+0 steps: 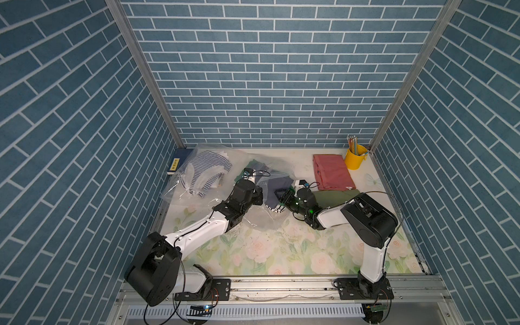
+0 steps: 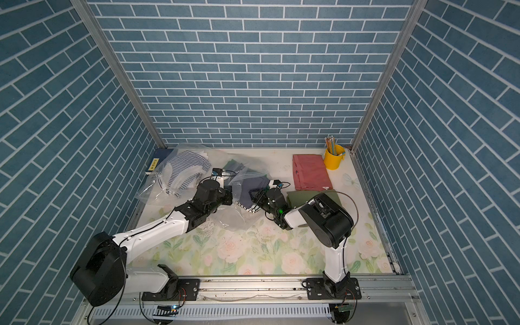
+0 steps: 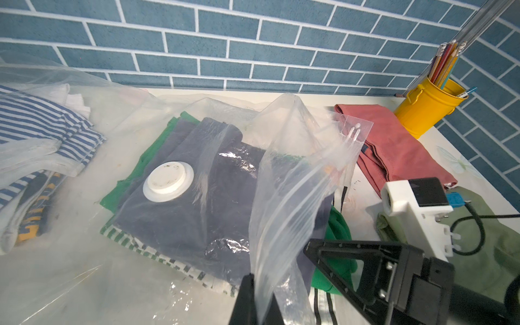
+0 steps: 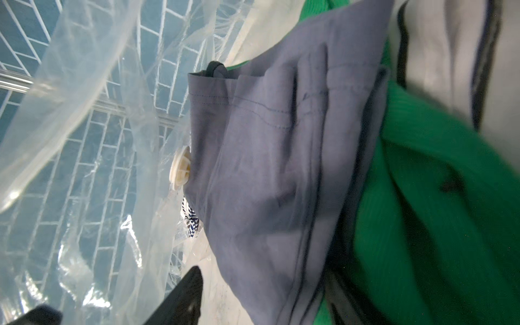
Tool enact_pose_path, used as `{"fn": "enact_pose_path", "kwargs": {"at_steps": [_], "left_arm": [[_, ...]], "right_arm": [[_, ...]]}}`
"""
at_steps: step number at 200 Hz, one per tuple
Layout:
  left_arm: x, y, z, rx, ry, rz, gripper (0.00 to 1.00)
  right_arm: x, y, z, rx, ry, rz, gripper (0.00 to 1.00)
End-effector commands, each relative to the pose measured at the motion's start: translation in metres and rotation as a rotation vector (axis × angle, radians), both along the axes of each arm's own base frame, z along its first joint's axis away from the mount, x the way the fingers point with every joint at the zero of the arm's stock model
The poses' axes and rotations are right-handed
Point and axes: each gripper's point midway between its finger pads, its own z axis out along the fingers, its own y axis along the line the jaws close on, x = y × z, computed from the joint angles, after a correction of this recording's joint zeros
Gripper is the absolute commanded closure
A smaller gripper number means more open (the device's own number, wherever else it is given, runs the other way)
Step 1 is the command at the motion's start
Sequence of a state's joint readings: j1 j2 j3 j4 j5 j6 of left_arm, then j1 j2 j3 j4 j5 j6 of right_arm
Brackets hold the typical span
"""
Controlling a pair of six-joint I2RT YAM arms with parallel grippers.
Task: Take the tank top out of the vacuum bag
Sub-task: Take out the tank top from the vacuum bag.
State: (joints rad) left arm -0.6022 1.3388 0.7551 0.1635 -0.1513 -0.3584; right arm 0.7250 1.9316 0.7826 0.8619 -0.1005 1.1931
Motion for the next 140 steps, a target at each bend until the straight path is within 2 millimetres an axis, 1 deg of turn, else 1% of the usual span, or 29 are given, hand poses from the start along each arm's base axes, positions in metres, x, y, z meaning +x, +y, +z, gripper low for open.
{"fn": "enact_pose_path", "kwargs": {"at_steps": [1, 26, 38, 49, 74, 105, 126, 140], "left_arm": [[0.001, 0.005, 0.007, 0.012, -0.026, 0.012, 1.0], [0.001, 0.006, 0.007, 0.016, -0.025, 0.014, 1.0], [0.001, 0.005, 0.007, 0.015, -0.026, 0.011, 1.0], [0.001, 0.006, 0.008, 0.019, -0.027, 0.018, 1.0], [0.001, 0.009, 0.007, 0.029, -0.025, 0.028, 1.0], [0.001, 0.008, 0.007, 0.027, -0.026, 0.024, 1.0], [0.001, 0.008, 0.009, 0.024, -0.029, 0.025, 1.0], [0.001, 0.008, 0.009, 0.024, -0.031, 0.025, 1.0]], "right_arm": [[0.006, 0.0, -0.006, 0.007, 0.03, -0.016, 0.28], [0.006, -0.004, -0.012, -0.01, 0.052, -0.036, 0.23], [0.003, -0.008, -0.016, -0.007, 0.072, -0.048, 0.22], [0.003, -0.016, -0.018, -0.008, 0.079, -0.098, 0.22], [-0.002, -0.021, -0.019, -0.015, 0.089, -0.121, 0.23], [-0.004, -0.018, -0.027, -0.013, 0.106, -0.11, 0.24], [0.002, -0.008, -0.028, -0.002, 0.108, -0.087, 0.24], [0.007, 0.001, -0.024, 0.013, 0.097, -0.064, 0.24]]}}
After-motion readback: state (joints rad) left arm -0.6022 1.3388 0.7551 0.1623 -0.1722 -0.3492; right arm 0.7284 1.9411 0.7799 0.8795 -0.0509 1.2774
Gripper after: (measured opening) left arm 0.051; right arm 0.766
